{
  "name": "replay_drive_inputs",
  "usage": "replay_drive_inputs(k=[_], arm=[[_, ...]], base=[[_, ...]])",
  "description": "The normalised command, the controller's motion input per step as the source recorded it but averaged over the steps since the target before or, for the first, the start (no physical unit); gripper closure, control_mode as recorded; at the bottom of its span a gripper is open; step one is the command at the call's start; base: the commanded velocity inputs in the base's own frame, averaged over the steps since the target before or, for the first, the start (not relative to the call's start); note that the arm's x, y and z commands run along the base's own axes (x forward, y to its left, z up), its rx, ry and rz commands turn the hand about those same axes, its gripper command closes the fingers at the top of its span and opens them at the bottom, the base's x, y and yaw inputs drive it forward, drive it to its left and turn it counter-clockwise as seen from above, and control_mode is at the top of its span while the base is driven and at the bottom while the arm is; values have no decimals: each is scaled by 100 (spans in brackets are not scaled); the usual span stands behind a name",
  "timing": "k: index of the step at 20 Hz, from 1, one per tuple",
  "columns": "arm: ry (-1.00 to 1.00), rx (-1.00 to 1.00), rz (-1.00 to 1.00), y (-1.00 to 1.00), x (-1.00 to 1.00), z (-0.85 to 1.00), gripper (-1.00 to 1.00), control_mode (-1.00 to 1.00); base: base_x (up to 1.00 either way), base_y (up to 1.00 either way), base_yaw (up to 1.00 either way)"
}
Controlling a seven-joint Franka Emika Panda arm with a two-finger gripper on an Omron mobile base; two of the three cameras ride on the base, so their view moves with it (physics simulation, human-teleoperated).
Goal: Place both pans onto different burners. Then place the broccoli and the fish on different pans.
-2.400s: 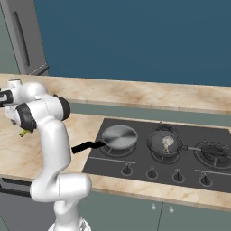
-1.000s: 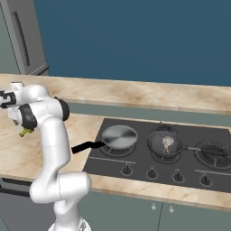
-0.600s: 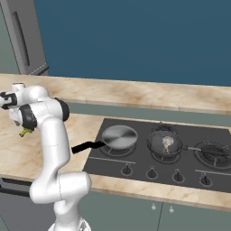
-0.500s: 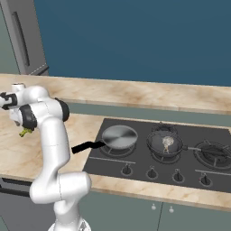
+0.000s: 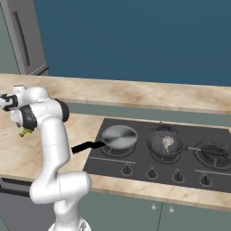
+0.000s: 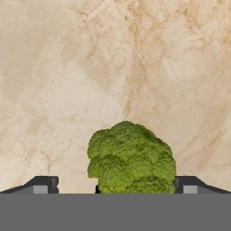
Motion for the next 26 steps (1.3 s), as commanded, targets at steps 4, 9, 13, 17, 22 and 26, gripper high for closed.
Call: replay_drive_inputs(k=[4, 9, 13, 17, 22, 26], arm=[[0, 0, 0, 0, 0, -8, -100, -100], [0, 0, 0, 0, 0, -6, -100, -100], [0, 0, 0, 0, 0, 0, -100, -100], [0, 0, 0, -7, 0, 0, -100, -100], [0, 0, 0, -6, 0, 0, -100, -100], [0, 0, 0, -3, 0, 0, -100, -100]], base=[[0, 0, 0], [0, 0, 0], [0, 0, 0], [0, 0, 0], [0, 0, 0], [0, 0, 0]])
